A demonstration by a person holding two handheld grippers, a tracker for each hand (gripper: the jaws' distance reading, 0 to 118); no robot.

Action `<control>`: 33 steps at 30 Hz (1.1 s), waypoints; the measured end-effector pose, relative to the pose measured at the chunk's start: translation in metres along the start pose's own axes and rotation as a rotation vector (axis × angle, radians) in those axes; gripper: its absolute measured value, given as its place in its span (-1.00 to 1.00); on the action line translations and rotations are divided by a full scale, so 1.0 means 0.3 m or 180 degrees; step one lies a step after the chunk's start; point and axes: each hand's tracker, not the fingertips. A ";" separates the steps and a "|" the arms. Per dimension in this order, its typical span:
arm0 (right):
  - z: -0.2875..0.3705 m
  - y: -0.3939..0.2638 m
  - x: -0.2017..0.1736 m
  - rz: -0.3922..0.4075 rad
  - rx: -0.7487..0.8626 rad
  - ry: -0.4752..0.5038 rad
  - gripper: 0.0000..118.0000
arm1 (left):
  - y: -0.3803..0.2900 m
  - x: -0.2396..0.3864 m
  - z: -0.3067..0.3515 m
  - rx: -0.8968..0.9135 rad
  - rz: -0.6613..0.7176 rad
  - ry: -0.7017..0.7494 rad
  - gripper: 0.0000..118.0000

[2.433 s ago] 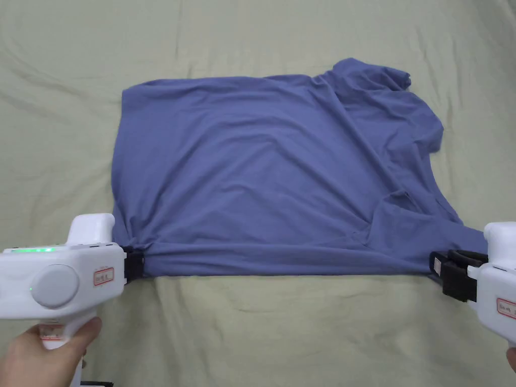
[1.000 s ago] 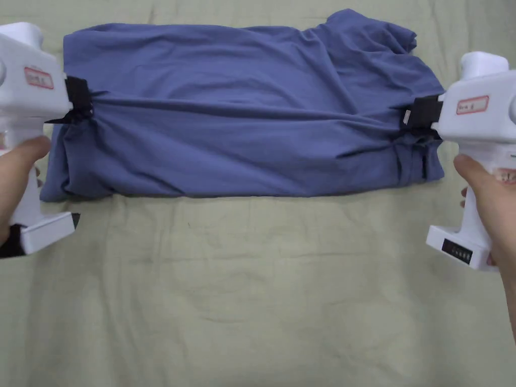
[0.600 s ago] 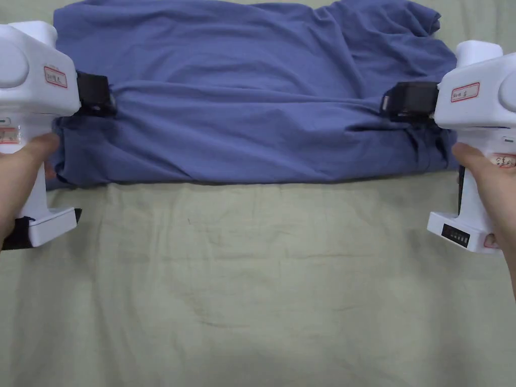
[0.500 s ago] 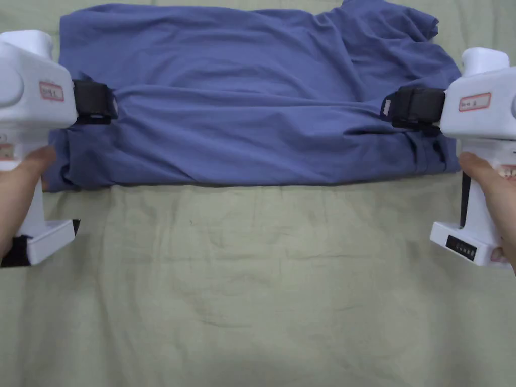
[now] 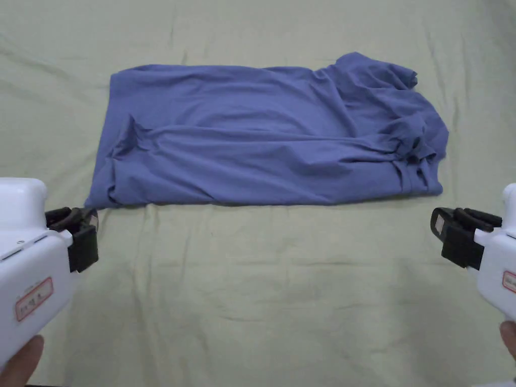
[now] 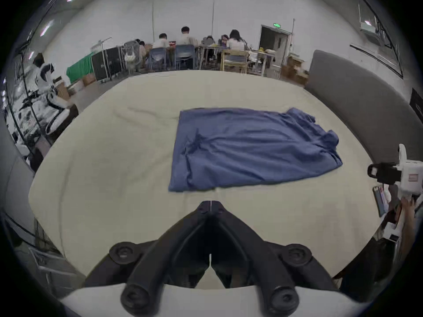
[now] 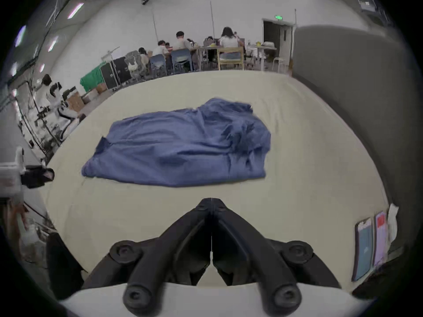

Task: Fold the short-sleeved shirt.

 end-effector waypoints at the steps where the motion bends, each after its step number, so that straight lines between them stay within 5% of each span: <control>1: 0.003 -0.010 -0.001 0.0023 0.0016 -0.0039 -0.95 | -0.010 0.009 -0.001 -0.0012 -0.0070 0.0048 -1.00; 6: 0.018 -0.005 0.004 0.0019 -0.0020 -0.0019 -0.95 | 0.039 -0.013 -0.062 -0.0078 -0.0101 0.0090 -1.00; 7: 0.016 -0.005 0.003 0.0013 -0.0025 -0.0009 -0.95 | 0.055 -0.028 -0.087 -0.0082 -0.0054 0.0090 -0.86; 8: 0.012 -0.004 -0.001 0.0020 -0.0028 -0.0014 -0.95 | 0.073 -0.047 -0.127 -0.0093 -0.0015 0.0068 -0.17; 9: 0.007 -0.002 -0.006 0.0027 -0.0040 -0.0016 -0.95 | 0.096 -0.068 -0.181 -0.0159 0.0018 0.0029 -0.17; 11: 0.010 0.004 -0.031 0.0041 -0.0071 0.0015 -0.95 | 0.139 -0.111 -0.315 -0.0617 0.0153 -0.0036 0.43; 12: 0.003 0.003 -0.040 0.0052 -0.0091 0.0029 -0.95 | 0.147 -0.134 -0.382 -0.0661 0.0162 -0.0054 0.55; 18: -0.055 0.007 -0.059 0.0112 -0.0282 -0.0003 -0.95 | 0.179 -0.180 -0.632 -0.1012 0.0075 -0.0024 0.55; 19: -0.067 0.006 -0.060 0.0101 -0.0311 0.0005 -0.95 | 0.179 -0.181 -0.643 -0.1010 0.0057 -0.0113 0.46; 20: -0.082 0.005 -0.063 0.0078 -0.0350 0.0018 -0.95 | 0.168 -0.181 -0.647 -0.0970 0.0036 -0.0219 0.13; 21: -0.097 0.004 -0.067 0.0062 -0.0374 0.0029 -0.95 | 0.172 -0.177 -0.642 -0.0934 0.0048 -0.0208 -0.26; 22: -0.111 0.004 -0.062 0.0066 -0.0401 0.0030 -0.95 | 0.184 -0.178 -0.634 -0.0864 0.0092 -0.0309 -0.88; 28: -0.202 0.008 -0.066 0.0087 -0.0575 0.0160 -0.94 | 0.251 -0.152 -0.568 -0.0782 -0.0055 -0.0311 -0.93; 29: -0.217 0.019 -0.055 0.0017 -0.0593 0.0207 -0.46 | 0.262 -0.150 -0.556 -0.0770 -0.0060 -0.0304 -0.93; 31: -0.250 0.046 -0.019 -0.0112 -0.0578 0.0215 0.96 | 0.278 -0.150 -0.546 -0.0747 -0.0119 -0.0312 -0.93; 33: -0.313 0.080 0.028 -0.0115 -0.0643 0.0189 1.00 | 0.287 -0.146 -0.540 -0.0746 -0.0139 -0.0304 -0.93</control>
